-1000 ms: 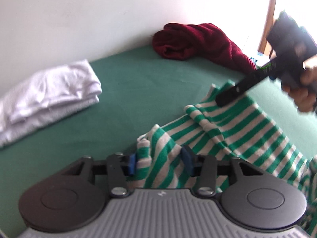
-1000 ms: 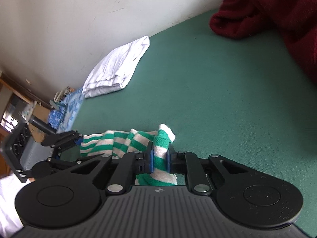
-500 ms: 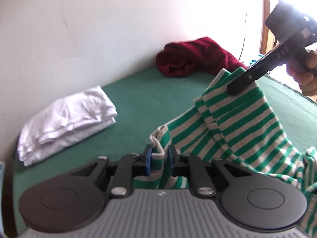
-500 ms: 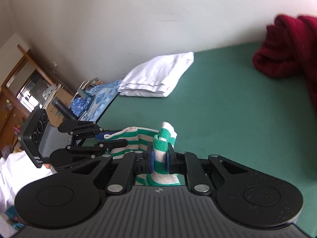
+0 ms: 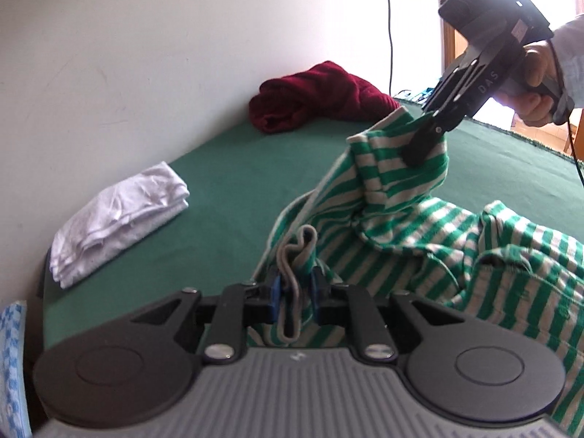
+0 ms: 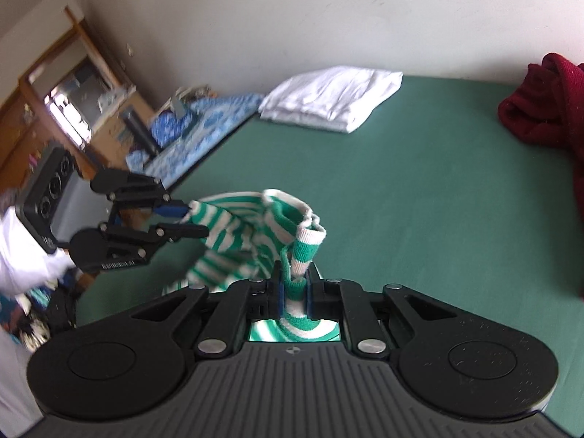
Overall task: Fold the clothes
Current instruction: 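Lift the shirt hem with the right gripper while the left gripper grasps the shirt edge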
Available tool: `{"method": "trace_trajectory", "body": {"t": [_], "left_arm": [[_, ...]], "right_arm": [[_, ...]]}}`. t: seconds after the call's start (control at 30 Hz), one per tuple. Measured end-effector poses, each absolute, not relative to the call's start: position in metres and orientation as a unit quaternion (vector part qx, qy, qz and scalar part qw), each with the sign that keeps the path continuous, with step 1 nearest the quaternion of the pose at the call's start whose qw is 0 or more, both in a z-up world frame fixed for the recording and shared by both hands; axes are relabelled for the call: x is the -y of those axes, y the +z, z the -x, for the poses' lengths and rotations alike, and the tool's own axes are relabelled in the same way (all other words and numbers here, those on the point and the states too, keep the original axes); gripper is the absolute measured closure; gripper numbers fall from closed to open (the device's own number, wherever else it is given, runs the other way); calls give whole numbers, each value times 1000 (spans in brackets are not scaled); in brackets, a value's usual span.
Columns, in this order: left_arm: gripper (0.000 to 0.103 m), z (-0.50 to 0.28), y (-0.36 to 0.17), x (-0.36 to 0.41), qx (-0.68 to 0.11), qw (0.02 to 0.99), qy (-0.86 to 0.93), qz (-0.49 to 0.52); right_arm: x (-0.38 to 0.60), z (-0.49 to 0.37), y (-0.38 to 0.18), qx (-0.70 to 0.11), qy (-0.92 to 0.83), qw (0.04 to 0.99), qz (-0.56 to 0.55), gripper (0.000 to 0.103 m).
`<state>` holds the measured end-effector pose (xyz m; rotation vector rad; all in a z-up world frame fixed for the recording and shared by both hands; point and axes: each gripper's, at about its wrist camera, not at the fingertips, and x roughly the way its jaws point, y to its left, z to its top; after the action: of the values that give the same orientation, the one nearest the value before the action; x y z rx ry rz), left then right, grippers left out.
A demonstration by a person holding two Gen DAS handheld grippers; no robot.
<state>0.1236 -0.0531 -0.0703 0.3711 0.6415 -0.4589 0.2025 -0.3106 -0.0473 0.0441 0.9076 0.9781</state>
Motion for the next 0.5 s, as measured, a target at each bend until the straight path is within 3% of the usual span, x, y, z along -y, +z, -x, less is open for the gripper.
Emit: {"method": "trace_trajectory", "body": {"t": [0.5], "left_arm": [[89,-37,-16,66,-251,925,-215,-188]], "right_arm": [[319,-112,12,-363,459,810,34,93]]}}
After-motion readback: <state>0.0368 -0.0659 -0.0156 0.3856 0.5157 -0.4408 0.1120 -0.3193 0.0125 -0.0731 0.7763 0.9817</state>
